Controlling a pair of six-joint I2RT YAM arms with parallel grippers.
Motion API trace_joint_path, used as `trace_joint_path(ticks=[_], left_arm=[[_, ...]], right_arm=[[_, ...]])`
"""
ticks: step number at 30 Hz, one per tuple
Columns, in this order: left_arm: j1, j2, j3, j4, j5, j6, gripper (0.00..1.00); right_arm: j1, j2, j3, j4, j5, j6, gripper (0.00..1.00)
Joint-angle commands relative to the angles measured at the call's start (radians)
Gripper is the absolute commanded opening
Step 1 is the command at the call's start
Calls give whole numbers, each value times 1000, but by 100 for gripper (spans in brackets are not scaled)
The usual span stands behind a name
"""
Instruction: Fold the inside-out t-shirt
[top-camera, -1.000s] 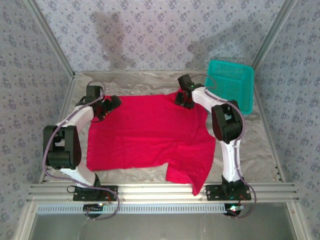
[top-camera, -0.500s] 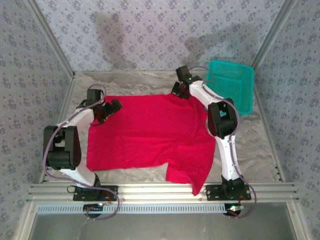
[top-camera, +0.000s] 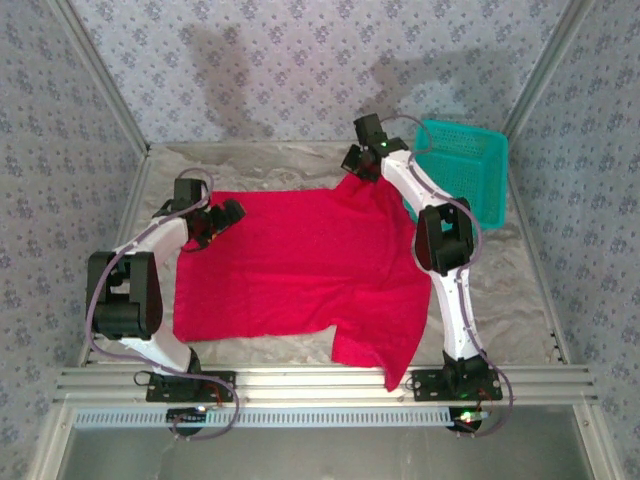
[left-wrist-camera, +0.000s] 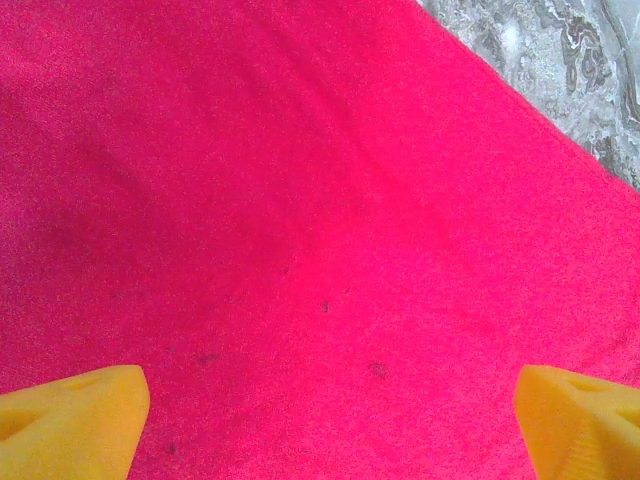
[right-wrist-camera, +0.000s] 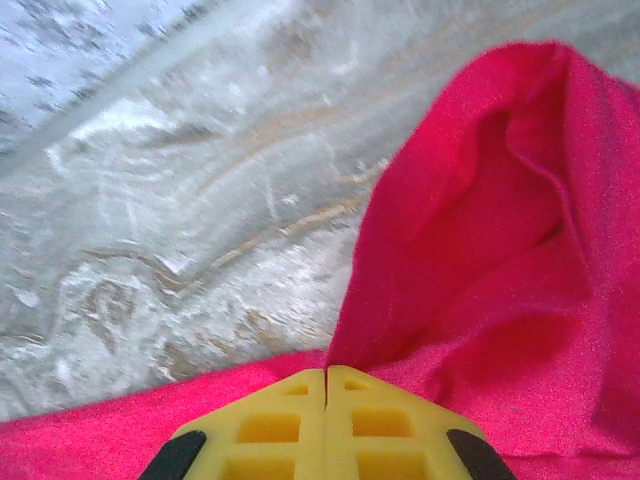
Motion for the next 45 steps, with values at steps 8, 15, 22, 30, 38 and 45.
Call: trace_joint_path(ticks=[8, 15, 22, 30, 38, 45], left_arm=[[-15, -18, -59, 72, 32, -55, 92], [-28, -96, -44, 13, 11, -47, 92], [-37, -38, 49, 17, 33, -63, 93], [-32, 216, 266, 0, 56, -78, 93], [73, 412, 366, 8, 72, -133, 93], [200, 566, 516, -60, 53, -139, 91]], right_arm=[[-26, 276, 403, 243, -153, 106, 28], [-34, 155, 285, 81, -264, 78, 46], [-10, -155, -186, 55, -119, -77, 47], [-16, -126, -294, 80, -138, -76, 47], [-18, 56, -148, 61, -73, -73, 47], [-40, 189, 13, 7, 6, -68, 48]])
